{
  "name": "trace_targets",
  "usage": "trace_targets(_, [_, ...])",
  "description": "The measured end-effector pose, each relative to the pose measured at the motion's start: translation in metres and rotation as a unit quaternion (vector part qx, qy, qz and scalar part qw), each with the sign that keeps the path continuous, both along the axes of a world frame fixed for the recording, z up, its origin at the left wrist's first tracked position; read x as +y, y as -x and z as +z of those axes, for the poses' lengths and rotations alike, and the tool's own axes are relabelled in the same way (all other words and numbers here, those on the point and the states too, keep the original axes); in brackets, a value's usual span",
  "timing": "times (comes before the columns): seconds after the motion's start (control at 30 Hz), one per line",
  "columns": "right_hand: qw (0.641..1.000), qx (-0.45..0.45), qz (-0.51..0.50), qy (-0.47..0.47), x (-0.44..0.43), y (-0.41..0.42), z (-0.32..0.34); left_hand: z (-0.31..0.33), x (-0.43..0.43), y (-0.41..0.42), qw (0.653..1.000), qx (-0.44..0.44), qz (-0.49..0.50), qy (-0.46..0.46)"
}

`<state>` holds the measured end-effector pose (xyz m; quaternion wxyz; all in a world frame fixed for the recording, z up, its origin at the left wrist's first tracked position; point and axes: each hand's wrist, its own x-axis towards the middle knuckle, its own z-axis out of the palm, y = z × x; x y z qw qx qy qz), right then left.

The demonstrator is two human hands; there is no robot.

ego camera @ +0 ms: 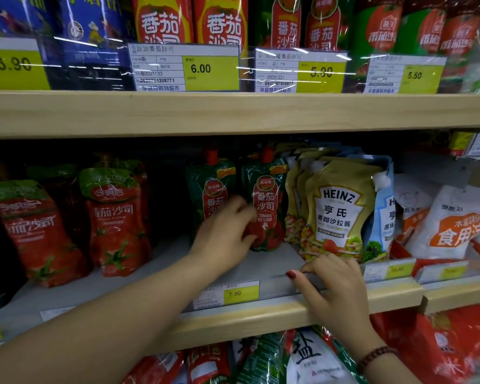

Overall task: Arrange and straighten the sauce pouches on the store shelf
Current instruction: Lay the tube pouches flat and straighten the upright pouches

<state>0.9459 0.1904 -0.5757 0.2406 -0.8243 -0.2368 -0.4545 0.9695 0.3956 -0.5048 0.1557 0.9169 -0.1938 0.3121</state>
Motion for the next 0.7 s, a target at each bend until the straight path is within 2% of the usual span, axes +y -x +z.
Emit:
trace_targets(0.07, [1.0,-0.003,0.0,-0.002,0.0,0.0,0.0,-0.004,0.012,0.011,0.985,0.037,0.03,0.164])
trace_targets(0.13, [1.0,-0.002,0.0,-0.002,0.0,0.0,-0.001,-0.006,0.026,0.017,0.943,0.042,0.09,0.318])
trace_targets(0.2, [1.0,0.001,-0.003,-0.002,0.001,0.0,-0.001,-0.002,0.041,0.015,0.904,0.04,0.153,0.397])
trace_targets(0.3, [1.0,0.01,-0.006,-0.002,0.001,0.0,-0.002,0.0,0.057,0.004,0.877,0.127,0.192,0.421])
trace_targets(0.4, [1.0,0.02,-0.01,0.0,0.001,0.001,-0.001,-0.006,0.057,-0.004,0.872,0.221,0.124,0.418])
trace_targets(0.53, [1.0,0.03,-0.008,0.005,0.002,0.002,0.001,-0.012,0.055,-0.007,0.858,0.243,0.051,0.449])
trace_targets(0.7, [0.999,0.03,-0.012,0.01,0.001,0.003,0.002,-0.011,0.064,-0.017,0.862,0.272,0.039,0.426])
